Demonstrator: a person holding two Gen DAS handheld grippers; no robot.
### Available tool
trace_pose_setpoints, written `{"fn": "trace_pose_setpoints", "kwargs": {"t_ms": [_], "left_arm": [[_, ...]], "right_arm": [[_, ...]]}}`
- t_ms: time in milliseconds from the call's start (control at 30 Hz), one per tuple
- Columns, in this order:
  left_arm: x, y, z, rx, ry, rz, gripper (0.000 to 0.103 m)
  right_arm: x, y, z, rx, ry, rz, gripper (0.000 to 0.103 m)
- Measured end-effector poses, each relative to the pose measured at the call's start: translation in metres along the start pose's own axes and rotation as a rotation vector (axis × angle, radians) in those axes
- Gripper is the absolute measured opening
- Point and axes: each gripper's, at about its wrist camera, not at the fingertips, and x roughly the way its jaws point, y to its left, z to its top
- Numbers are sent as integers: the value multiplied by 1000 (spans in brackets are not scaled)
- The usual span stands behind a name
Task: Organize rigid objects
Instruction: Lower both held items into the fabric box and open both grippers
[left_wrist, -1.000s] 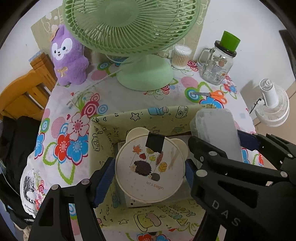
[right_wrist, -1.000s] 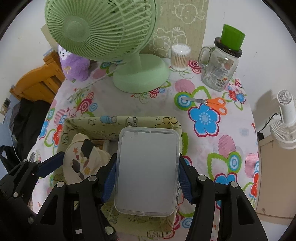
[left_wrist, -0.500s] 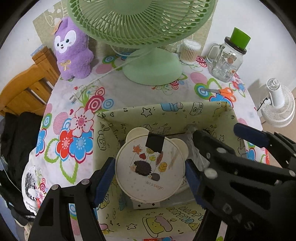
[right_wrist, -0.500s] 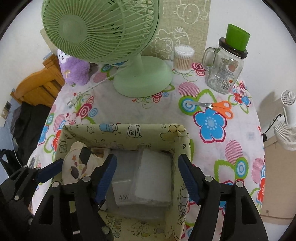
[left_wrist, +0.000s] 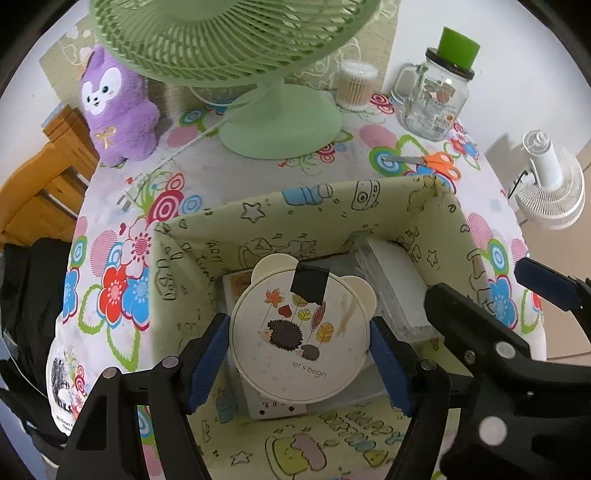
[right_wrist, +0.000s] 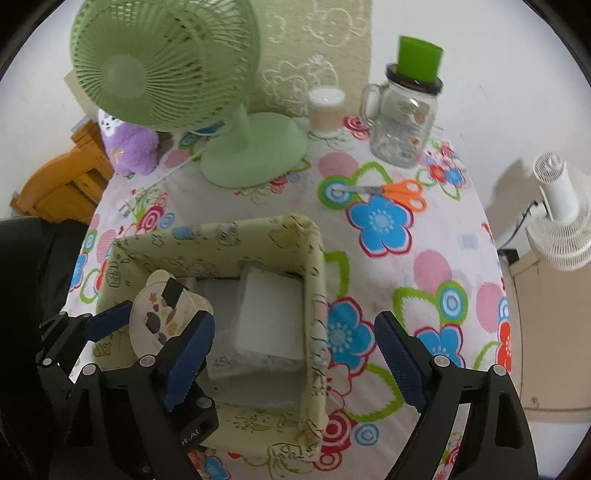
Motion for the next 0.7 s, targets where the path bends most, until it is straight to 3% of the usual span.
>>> {"fn": "trace_pose_setpoints", "kwargs": {"t_ms": [267, 500, 700], "left_arm": [[24, -4, 8, 27, 25, 33, 77], [25, -1, 9, 40, 26, 56, 93], [15, 0, 2, 62, 21, 64, 95]], "right_arm": [[14, -15, -4, 50, 32, -7, 90], [18, -14, -3, 48, 41, 4, 90], [16, -9, -9, 47, 46, 11, 90]]}}
